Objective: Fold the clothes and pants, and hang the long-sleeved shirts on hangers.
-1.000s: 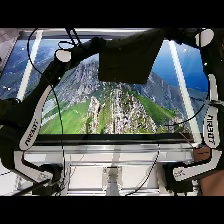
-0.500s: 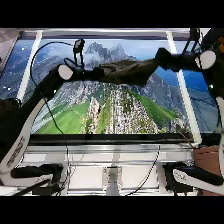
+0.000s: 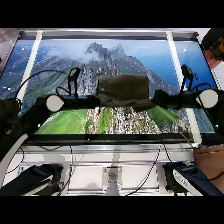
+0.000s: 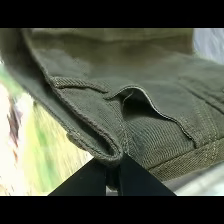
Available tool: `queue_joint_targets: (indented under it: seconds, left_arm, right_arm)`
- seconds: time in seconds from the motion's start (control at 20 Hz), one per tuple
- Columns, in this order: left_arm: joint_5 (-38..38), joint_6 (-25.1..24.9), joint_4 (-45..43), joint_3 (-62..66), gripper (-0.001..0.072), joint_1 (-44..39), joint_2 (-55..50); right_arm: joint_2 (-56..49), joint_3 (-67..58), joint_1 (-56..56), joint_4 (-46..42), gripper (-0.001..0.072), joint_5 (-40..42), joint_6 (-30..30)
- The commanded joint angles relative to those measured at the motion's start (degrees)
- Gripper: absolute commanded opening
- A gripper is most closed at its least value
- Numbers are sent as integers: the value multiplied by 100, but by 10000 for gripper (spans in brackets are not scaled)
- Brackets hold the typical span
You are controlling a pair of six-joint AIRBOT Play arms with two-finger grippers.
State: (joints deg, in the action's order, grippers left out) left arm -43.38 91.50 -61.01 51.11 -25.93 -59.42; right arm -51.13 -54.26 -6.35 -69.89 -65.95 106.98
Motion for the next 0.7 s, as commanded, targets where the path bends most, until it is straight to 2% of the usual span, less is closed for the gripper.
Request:
queue_joint_targets:
  seconds: [0.0,0.15,0.45,0.55,0.65]
  left_arm:
    - [-522,468,-31,-411,29,-278,643]
    - [-907,634,-31,-411,29,-570,848]
    - [-1344,1078,-57,-415,29,-1069,866]
    - [-1307,1416,-407,-415,29,-1165,866]
    - [-1281,2006,-1161,-415,29,-1185,863]
  right_arm:
    - [444,289,-20,-127,13,-1062,144]
    - [529,289,-20,-177,13,-1915,144]
    - [1027,289,-20,-173,14,-2354,302]
    - [1137,282,-17,-195,13,-2122,313]
    - [1073,271,-17,-254,13,-1386,221]
